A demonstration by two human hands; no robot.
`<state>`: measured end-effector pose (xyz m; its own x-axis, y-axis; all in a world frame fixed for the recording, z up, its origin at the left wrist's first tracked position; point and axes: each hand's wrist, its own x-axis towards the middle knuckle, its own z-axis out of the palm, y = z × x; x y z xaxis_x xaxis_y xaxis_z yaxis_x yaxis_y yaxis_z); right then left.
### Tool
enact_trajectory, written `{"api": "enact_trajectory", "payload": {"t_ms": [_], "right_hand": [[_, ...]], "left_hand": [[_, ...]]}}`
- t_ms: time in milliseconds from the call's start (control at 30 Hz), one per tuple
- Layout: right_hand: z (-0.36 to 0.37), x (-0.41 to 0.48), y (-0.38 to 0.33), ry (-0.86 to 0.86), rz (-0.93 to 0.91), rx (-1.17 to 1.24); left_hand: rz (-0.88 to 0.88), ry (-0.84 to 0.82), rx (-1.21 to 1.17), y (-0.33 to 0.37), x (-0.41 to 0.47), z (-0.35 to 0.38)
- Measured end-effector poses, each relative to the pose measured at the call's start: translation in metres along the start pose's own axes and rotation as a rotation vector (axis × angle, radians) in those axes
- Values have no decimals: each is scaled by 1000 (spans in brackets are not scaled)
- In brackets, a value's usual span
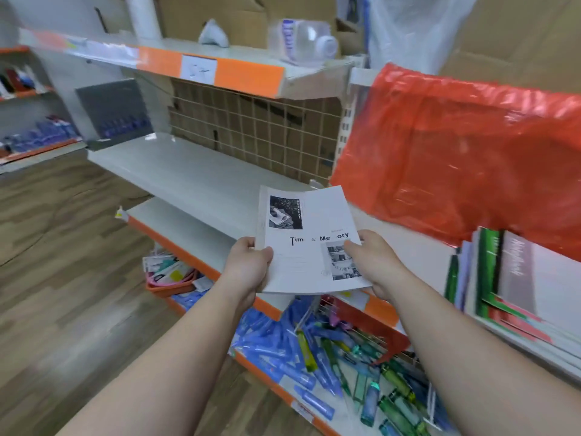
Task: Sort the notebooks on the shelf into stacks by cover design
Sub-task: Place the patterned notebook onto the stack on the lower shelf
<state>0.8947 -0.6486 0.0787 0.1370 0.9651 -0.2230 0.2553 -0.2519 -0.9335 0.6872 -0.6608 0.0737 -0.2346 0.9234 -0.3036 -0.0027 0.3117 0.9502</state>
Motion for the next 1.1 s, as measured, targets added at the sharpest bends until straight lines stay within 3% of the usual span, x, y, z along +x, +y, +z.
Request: {"api": "enact_trajectory", "payload": {"t_ms": [400,867,1100], "right_hand": [[165,62,-47,-105,-27,-108],[257,172,-91,-235,-44,-91],[283,218,-109,-189,-31,-108]], "left_hand": [[-42,108,-87,-1,89,-142],[-61,256,-91,30,203,-189],[-46,206,-97,46,262,-202]]}}
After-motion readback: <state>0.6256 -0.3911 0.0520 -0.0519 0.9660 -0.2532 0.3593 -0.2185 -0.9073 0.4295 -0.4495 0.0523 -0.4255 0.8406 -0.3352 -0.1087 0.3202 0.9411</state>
